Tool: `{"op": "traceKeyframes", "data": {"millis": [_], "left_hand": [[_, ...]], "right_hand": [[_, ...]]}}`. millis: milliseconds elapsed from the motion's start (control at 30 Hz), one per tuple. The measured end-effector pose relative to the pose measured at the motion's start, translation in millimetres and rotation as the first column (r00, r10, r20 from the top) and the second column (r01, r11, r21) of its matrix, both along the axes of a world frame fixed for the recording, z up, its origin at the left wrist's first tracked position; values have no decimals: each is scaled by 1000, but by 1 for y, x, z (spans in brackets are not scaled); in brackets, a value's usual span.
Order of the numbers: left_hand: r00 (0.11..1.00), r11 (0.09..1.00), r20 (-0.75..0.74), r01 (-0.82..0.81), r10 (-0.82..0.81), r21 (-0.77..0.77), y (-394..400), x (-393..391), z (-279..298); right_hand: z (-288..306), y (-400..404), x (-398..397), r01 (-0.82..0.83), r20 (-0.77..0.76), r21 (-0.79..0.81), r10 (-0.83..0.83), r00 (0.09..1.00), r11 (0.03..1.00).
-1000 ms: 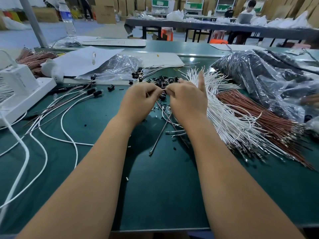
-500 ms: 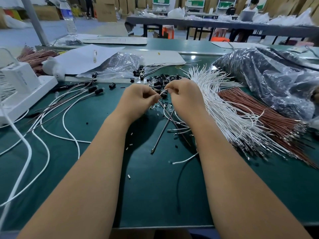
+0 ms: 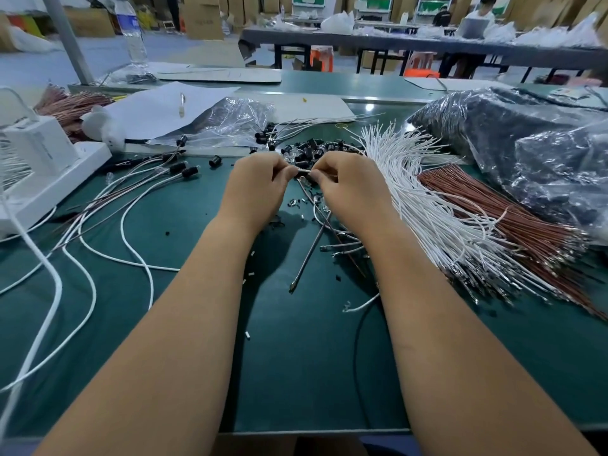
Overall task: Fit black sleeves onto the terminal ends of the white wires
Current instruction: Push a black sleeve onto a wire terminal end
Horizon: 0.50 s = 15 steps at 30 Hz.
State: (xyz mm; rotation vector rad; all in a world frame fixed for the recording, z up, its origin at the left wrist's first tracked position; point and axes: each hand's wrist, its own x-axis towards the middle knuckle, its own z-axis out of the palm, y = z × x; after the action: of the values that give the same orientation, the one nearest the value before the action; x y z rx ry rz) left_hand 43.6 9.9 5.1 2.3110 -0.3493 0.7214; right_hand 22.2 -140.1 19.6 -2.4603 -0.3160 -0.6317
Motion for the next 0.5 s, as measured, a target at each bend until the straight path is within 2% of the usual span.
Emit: {"op": "traceKeyframes", "data": {"millis": [133,333,500], "left_hand": [[999,999,41,-28,29,-21,-2,0,0],[991,993,93,-106,101,46,-12,0,-2],[998,998,-1,-56,56,11,-8,-1,-2]], "right_hand": [[-3,2,0,36,-7,-28,-37,999,999],[-6,1,3,79,-10,4,-79,997,997],[-10,1,6,48,-51,96,-43,998,994]]}}
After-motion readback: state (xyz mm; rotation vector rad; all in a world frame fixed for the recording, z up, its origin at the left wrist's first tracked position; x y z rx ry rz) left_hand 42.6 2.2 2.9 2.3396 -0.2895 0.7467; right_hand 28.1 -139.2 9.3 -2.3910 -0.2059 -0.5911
